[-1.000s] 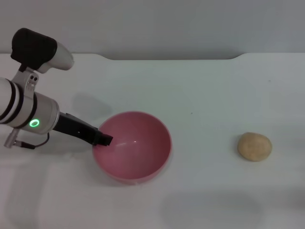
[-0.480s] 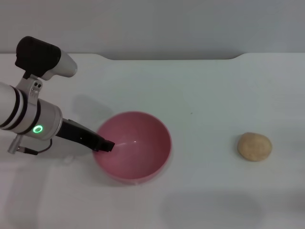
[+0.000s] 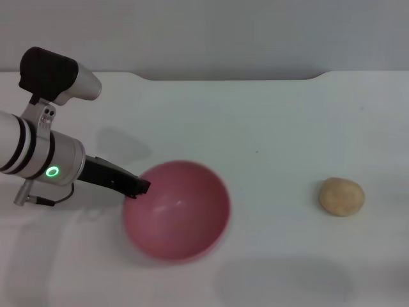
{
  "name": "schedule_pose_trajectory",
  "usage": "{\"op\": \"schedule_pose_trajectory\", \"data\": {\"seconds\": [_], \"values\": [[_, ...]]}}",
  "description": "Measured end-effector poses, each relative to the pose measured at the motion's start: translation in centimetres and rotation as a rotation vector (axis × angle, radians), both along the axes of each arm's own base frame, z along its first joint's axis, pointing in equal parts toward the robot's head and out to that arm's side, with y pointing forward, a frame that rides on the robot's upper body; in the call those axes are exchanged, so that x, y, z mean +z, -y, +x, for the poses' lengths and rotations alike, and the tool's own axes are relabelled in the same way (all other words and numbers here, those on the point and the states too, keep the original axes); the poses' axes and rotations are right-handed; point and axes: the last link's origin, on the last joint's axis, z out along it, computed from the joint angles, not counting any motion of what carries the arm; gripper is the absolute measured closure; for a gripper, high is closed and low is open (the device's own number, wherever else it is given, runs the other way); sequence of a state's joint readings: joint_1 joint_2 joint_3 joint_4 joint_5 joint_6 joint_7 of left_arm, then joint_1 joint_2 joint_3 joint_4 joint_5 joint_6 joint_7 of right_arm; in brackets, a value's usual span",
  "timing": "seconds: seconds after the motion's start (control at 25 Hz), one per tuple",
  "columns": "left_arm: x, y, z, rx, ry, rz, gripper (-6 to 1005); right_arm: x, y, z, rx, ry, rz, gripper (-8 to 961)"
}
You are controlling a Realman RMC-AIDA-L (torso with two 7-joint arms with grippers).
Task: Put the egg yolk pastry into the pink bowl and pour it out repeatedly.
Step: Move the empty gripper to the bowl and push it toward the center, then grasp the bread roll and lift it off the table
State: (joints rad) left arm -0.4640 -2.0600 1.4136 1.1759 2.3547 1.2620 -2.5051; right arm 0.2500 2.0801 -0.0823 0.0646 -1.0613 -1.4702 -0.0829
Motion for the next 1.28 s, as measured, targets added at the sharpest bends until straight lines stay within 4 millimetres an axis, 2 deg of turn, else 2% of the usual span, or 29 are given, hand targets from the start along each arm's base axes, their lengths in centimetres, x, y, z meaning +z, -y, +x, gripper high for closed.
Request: {"op": "schedule_pose_trajectory", "data": {"seconds": [0.12,0.56,0.92,1.28], "values": [[0.0,0.0,0.0,0.000,-0.001,0.001,968,0.1,0.1,0.0,0.002,0.003,0.007,707],[0.1,0.2,-0.1,-0.002,0.007,0.013,998,0.2,0.1,0.0,0.004,0.006,0.013,707],[3.5,-0.8,1.5,-0.073,0.134,0.328,999,0.3,0.1,-0.1,0.009,0.006,0.013,707],[5.0,-1.6,2.5,-0.079,0.239,0.673,1000,0.1,-0.2,-0.2,0.011,0.001,0.002,708]]}}
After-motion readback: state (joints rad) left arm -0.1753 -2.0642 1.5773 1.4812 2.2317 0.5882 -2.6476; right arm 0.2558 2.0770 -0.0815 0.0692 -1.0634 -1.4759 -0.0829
